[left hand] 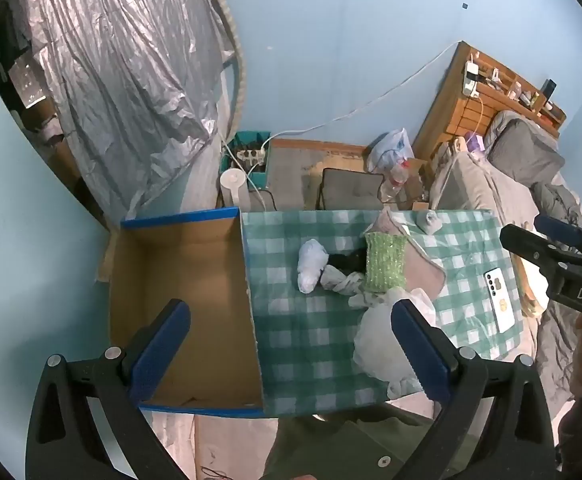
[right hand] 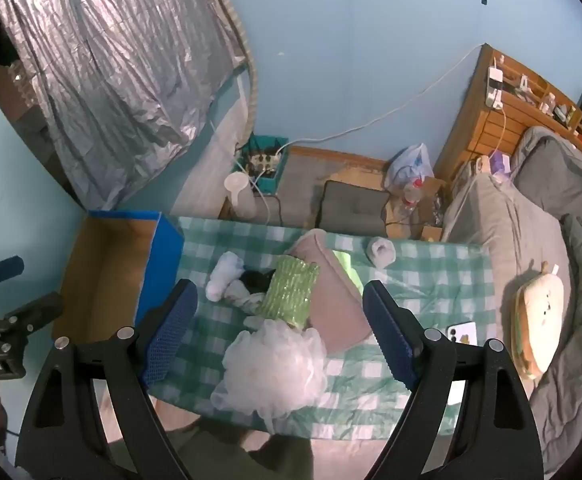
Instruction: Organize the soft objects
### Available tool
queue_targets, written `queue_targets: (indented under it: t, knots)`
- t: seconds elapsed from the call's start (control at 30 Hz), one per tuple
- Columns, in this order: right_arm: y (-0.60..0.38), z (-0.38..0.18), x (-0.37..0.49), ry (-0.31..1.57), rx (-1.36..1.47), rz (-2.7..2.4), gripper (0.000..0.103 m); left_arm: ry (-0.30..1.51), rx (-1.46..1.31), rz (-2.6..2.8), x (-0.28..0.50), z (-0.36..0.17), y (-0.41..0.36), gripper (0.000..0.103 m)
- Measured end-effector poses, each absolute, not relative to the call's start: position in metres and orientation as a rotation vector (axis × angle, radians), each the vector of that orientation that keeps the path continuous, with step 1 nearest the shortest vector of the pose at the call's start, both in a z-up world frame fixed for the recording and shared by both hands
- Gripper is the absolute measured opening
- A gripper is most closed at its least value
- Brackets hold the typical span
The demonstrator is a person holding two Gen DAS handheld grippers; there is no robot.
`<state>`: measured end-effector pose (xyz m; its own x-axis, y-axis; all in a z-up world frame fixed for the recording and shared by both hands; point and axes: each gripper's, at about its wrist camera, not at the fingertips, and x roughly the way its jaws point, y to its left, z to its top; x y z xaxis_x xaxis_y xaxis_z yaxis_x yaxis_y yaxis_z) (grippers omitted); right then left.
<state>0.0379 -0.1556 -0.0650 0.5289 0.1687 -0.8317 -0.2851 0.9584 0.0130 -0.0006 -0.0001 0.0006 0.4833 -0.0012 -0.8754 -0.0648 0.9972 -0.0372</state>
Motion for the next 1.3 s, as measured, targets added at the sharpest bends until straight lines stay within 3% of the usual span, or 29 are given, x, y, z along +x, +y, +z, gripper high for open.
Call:
queue_targets:
  t: [1.3]
  knots:
    - [-0.1597, -0.0684, 0.0415, 0.993, -0.116, 0.278, 0.084, 1.081, -0.075, 0.037, -0.0026, -0.0054, -0.0037, 0.101]
